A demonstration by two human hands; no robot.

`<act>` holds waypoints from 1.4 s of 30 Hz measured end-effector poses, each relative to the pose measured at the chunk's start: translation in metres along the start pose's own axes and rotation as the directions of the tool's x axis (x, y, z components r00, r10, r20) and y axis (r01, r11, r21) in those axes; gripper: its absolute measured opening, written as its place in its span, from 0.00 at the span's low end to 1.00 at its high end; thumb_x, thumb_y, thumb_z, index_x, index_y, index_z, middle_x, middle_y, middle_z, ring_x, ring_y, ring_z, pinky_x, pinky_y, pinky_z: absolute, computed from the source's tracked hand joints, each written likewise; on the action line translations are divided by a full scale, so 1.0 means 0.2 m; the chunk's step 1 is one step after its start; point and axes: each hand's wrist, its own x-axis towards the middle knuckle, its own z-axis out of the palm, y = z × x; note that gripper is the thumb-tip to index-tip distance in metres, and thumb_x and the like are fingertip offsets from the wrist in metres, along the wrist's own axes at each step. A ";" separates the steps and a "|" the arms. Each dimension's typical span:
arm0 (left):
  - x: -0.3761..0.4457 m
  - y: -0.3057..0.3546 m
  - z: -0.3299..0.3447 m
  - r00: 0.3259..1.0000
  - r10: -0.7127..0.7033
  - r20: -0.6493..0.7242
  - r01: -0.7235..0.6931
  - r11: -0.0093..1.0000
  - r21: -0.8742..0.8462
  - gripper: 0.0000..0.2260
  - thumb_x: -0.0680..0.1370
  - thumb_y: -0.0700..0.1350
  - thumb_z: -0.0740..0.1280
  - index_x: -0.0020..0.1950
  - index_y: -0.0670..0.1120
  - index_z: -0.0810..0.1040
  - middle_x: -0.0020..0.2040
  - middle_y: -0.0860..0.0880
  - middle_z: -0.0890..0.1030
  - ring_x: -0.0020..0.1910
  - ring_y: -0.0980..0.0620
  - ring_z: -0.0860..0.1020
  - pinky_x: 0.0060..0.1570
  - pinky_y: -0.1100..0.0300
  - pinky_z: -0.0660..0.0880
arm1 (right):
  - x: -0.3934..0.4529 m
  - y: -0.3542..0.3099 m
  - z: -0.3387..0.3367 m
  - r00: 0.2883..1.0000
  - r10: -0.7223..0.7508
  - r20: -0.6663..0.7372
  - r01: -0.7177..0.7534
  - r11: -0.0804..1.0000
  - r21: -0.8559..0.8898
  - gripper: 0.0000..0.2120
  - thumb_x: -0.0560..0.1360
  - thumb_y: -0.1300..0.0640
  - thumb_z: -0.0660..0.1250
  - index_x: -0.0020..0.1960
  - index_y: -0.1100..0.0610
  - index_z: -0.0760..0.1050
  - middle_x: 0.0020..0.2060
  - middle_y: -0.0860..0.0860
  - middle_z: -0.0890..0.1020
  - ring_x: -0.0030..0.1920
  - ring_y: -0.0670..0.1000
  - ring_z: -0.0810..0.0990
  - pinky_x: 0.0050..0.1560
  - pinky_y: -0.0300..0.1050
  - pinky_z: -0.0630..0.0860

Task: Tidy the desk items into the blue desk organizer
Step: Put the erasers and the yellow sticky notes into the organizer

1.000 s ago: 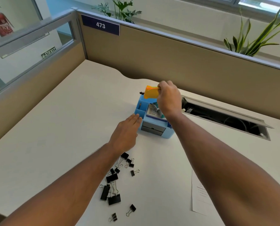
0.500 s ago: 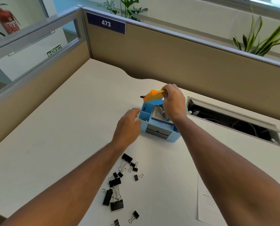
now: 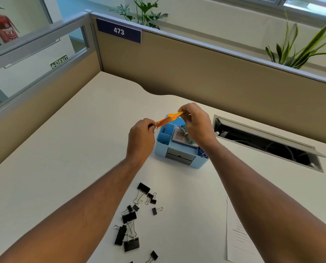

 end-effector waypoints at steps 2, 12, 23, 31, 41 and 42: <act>-0.02 -0.01 -0.02 1.000 -0.004 -0.008 0.004 1.000 -0.003 0.07 0.82 0.41 0.64 0.57 0.43 0.80 0.49 0.47 0.83 0.45 0.54 0.79 0.42 0.72 0.71 | 0.01 0.01 0.00 0.998 0.033 -0.047 -0.033 0.999 0.007 0.06 0.79 0.66 0.66 0.53 0.58 0.79 0.49 0.51 0.81 0.47 0.50 0.78 0.46 0.45 0.77; -0.52 -0.24 -0.02 0.641 0.495 0.587 -0.616 0.788 0.009 0.13 0.76 0.37 0.68 0.60 0.46 0.80 0.50 0.49 0.79 0.45 0.52 0.77 0.45 0.59 0.78 | 0.03 0.03 0.07 0.959 0.222 -0.179 -0.255 0.948 -0.190 0.08 0.80 0.61 0.62 0.55 0.58 0.78 0.49 0.54 0.81 0.47 0.55 0.77 0.43 0.44 0.67; -0.74 -0.33 0.08 0.537 0.420 0.732 -0.694 0.713 0.100 0.11 0.70 0.41 0.69 0.50 0.51 0.81 0.43 0.54 0.74 0.41 0.54 0.72 0.38 0.61 0.68 | 0.04 0.02 0.15 0.963 0.237 -0.129 -0.270 0.869 -0.414 0.08 0.78 0.60 0.64 0.54 0.58 0.79 0.49 0.56 0.83 0.49 0.57 0.75 0.48 0.52 0.69; -0.73 -0.32 0.06 0.590 0.427 0.685 -0.634 0.770 0.066 0.12 0.79 0.48 0.56 0.56 0.50 0.77 0.47 0.53 0.75 0.45 0.53 0.71 0.43 0.57 0.72 | -0.01 0.00 0.14 0.977 0.205 -0.053 -0.208 0.888 -0.410 0.14 0.79 0.59 0.63 0.63 0.56 0.79 0.56 0.54 0.84 0.58 0.56 0.74 0.56 0.52 0.68; -0.63 -0.39 -0.03 0.835 0.279 0.474 -0.353 0.933 0.073 0.10 0.79 0.42 0.66 0.59 0.47 0.81 0.52 0.52 0.78 0.51 0.54 0.75 0.51 0.57 0.76 | -0.48 -0.10 0.15 0.980 0.131 -0.149 -0.156 0.973 -0.169 0.05 0.81 0.58 0.64 0.50 0.58 0.78 0.45 0.53 0.80 0.45 0.50 0.76 0.41 0.47 0.77; -0.63 -0.39 -0.03 0.852 0.262 0.453 -0.330 0.941 0.078 0.10 0.79 0.41 0.66 0.59 0.46 0.81 0.52 0.52 0.78 0.52 0.55 0.75 0.52 0.58 0.77 | -0.56 -0.12 0.18 0.974 0.203 -0.100 -0.215 0.969 -0.125 0.05 0.81 0.57 0.63 0.50 0.56 0.78 0.45 0.51 0.81 0.44 0.49 0.76 0.41 0.47 0.78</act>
